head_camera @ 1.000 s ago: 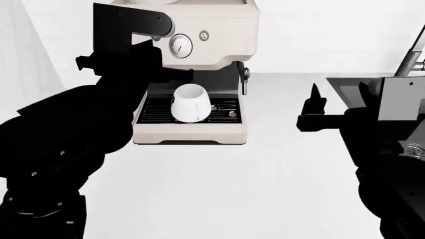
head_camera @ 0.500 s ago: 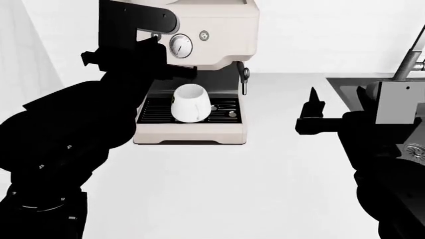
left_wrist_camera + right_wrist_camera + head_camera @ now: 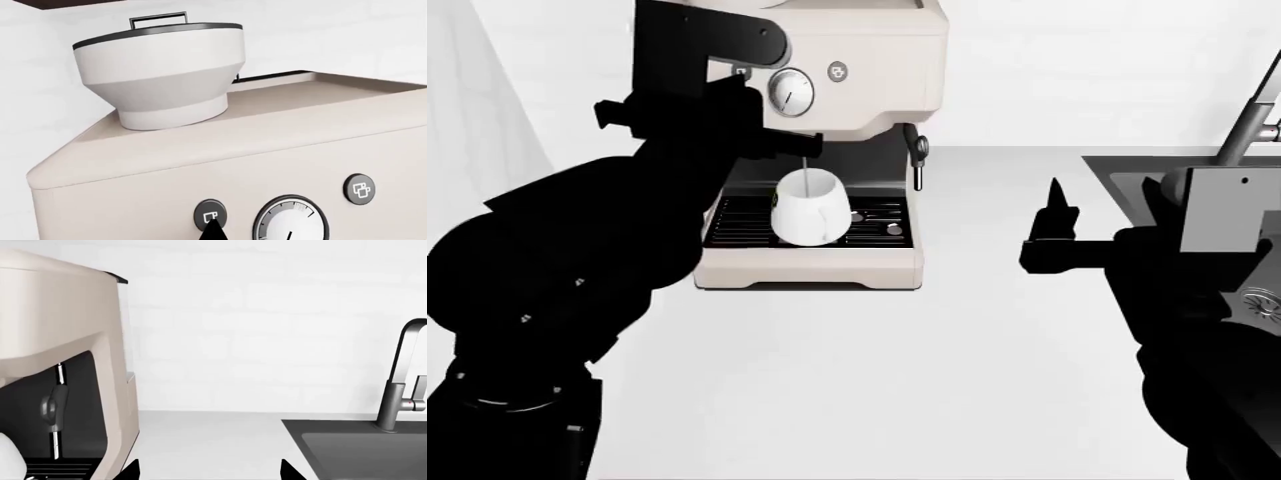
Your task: Press the button on the coffee machine to serve coffee.
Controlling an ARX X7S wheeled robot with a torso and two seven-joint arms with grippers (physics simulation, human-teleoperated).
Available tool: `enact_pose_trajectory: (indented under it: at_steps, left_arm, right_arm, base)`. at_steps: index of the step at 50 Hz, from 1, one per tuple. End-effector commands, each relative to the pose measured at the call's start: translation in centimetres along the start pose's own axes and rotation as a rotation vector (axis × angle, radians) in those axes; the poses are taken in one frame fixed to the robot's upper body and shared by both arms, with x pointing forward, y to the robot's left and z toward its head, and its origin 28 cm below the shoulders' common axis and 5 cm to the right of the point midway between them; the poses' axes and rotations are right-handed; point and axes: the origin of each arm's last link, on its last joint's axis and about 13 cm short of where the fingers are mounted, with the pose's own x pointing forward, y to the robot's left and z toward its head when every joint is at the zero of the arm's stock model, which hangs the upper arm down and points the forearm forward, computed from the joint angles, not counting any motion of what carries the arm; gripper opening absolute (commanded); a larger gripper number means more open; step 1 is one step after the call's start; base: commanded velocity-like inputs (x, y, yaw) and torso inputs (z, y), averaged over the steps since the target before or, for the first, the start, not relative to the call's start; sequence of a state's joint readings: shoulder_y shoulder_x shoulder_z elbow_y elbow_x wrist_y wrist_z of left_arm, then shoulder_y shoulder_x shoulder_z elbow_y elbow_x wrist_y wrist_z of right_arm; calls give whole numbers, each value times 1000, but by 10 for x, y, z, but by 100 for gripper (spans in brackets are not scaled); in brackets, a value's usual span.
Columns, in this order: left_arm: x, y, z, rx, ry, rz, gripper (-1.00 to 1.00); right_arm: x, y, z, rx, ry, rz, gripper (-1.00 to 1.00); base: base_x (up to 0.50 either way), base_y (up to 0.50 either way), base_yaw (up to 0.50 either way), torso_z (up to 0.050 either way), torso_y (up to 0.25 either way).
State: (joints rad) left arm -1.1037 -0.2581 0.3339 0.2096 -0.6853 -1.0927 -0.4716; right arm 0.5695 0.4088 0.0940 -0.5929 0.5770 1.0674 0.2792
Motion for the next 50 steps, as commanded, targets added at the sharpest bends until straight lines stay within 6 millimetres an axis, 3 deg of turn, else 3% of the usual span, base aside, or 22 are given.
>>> enact_pose_trajectory:
  at_steps: [1, 36, 47, 48, 50]
  left_arm:
    - [5, 3, 1, 3, 8, 1, -100]
    - [-29, -2, 9, 15, -41, -12, -100]
    - [-38, 1, -2, 15, -23, 5, -100]
    - [-40, 3, -4, 13, -16, 9, 100]
    - [-42, 4, -6, 9, -8, 9, 100]
  right_arm:
    - [0, 1, 0, 1, 2, 1, 100]
    - [-1, 0, -6, 10, 13, -4, 100]
    - [-3, 0, -7, 15, 12, -7, 100]
    - [-3, 0, -7, 16, 12, -8, 100]
    - [-3, 0, -7, 16, 12, -8, 100]
  base:
    - [0, 0, 0, 0, 0]
    - [0, 0, 0, 0, 0]
    - [0, 0, 0, 0, 0]
    - [0, 0, 0, 0, 0]
    - [0, 0, 0, 0, 0]
